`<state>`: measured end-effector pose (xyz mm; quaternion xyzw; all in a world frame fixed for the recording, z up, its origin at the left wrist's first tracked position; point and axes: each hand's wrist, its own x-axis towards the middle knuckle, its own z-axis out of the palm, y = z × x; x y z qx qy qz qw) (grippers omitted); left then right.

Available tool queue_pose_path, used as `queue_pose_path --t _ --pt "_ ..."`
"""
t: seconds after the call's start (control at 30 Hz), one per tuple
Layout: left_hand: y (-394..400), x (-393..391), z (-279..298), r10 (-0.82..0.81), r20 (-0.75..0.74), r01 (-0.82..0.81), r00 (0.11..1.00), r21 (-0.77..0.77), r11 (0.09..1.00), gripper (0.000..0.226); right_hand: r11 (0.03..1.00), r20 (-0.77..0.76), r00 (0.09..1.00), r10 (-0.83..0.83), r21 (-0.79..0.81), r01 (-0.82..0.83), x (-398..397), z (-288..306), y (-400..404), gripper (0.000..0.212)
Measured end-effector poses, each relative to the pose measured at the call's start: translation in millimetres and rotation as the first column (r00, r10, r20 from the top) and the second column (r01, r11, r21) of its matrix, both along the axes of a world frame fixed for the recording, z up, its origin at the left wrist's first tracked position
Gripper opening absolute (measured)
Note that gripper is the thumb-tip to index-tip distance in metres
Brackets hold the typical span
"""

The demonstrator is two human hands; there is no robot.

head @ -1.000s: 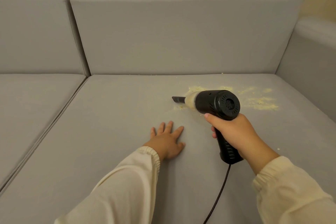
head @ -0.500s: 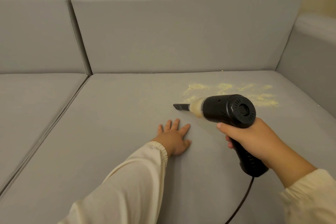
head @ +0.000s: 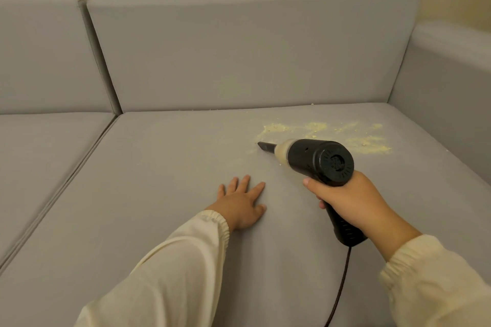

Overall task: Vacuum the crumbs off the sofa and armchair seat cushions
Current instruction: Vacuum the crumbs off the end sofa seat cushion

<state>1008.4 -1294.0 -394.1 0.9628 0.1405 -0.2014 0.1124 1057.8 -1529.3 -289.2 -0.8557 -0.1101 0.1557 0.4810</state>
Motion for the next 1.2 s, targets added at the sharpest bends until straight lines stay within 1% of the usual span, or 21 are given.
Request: queue_pose_path --t 0.13,0.23,0.3,0.47,0.57,0.83,0.93,1.07,1.2 --pt "0.8 3.0 -0.8 0.000 -0.003 0.000 1.000 -0.013 1.000 0.066 0.999 -0.014 0.999 0.049 -0.002 -0.049 0.5 2.1 1.0 0.027" --pt "1.1 3.3 0.3 -0.005 -0.008 0.005 1.000 -0.021 1.000 0.066 0.992 -0.011 0.994 0.104 -0.064 -0.105 -1.5 7.5 -5.1 0.026" --pt "1.1 2.9 -0.5 -0.004 -0.004 0.004 1.000 -0.022 1.000 0.066 0.991 -0.002 0.995 0.104 -0.082 -0.104 -0.1 12.2 -9.2 0.028" --pt "0.7 5.2 -2.6 -0.009 0.008 0.009 1.000 -0.008 1.000 0.066 0.997 0.003 0.999 0.050 -0.066 -0.049 12.9 9.8 -1.0 0.028" --pt "0.2 8.5 -5.4 -0.007 0.020 0.008 1.000 -0.004 1.000 0.066 1.000 0.004 1.000 0.010 -0.019 -0.010 24.6 3.4 18.8 0.026" --pt "4.6 8.9 -9.1 -0.004 0.051 0.005 0.999 -0.028 1.000 0.065 0.995 0.083 0.992 -0.092 0.035 0.089 53.0 -10.3 58.4 0.026" --pt "5.1 7.9 -10.0 -0.006 0.051 0.008 0.999 -0.031 0.999 0.065 0.988 0.068 0.988 -0.135 0.087 0.129 64.2 -9.0 61.5 0.025" --pt "5.6 8.5 -9.4 -0.007 0.036 0.008 0.999 -0.028 1.000 0.066 0.972 0.029 0.981 -0.192 0.142 0.187 70.8 -3.1 54.0 0.018" --pt "3.0 11.2 -8.5 -0.004 0.034 0.005 0.999 -0.033 0.999 0.066 0.953 -0.024 0.974 -0.226 0.200 0.227 66.2 5.1 42.2 0.018"
